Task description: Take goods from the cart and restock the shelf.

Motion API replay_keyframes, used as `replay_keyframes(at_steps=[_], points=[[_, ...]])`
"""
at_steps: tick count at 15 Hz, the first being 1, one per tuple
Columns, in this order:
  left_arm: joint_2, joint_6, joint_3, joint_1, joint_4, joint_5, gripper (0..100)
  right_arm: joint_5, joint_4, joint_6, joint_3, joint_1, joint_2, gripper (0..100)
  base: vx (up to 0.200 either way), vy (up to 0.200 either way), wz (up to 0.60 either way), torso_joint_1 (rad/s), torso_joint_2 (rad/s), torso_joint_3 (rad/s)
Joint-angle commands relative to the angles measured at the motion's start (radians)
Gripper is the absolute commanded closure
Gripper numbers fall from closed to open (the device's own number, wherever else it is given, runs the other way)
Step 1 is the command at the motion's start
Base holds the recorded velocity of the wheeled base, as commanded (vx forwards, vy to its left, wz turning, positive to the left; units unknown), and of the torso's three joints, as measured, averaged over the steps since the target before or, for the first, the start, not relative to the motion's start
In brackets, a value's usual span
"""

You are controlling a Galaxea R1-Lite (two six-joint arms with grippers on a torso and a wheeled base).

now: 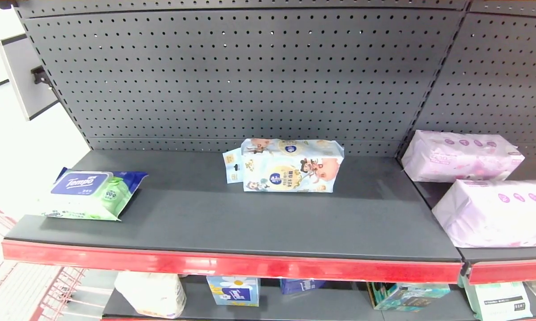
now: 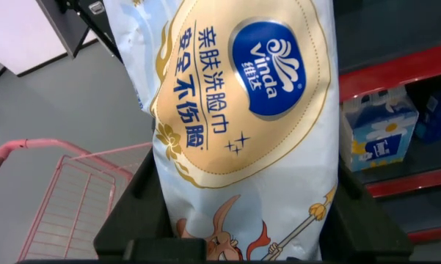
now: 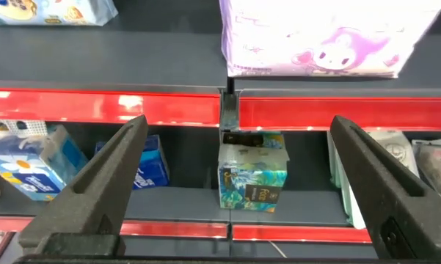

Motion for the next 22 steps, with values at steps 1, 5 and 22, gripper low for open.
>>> replay_keyframes(at_steps=[1, 5, 22], points=[[0.003, 0.0, 0.0, 0.0, 0.0, 0.0, 100, 0.0, -0.001, -0.001, -0.001, 0.001, 0.0, 0, 0.0, 0.0, 0.0, 0.0, 0.0, 0.0], [0.003, 0.0, -0.002, 0.0, 0.0, 0.0, 100, -0.002, -0.001, -0.001, -0.001, 0.001, 0.0, 0, 0.0, 0.0, 0.3, 0.002, 0.0, 0.0], [0.105, -0.327, 0.04, -0.036, -0.089, -0.02, 100, 0.141, -0.057, -0.027, -0.877, 0.137, 1.068, 0, 0.0, 0.0, 0.04, 0.0, 0.0, 0.0]])
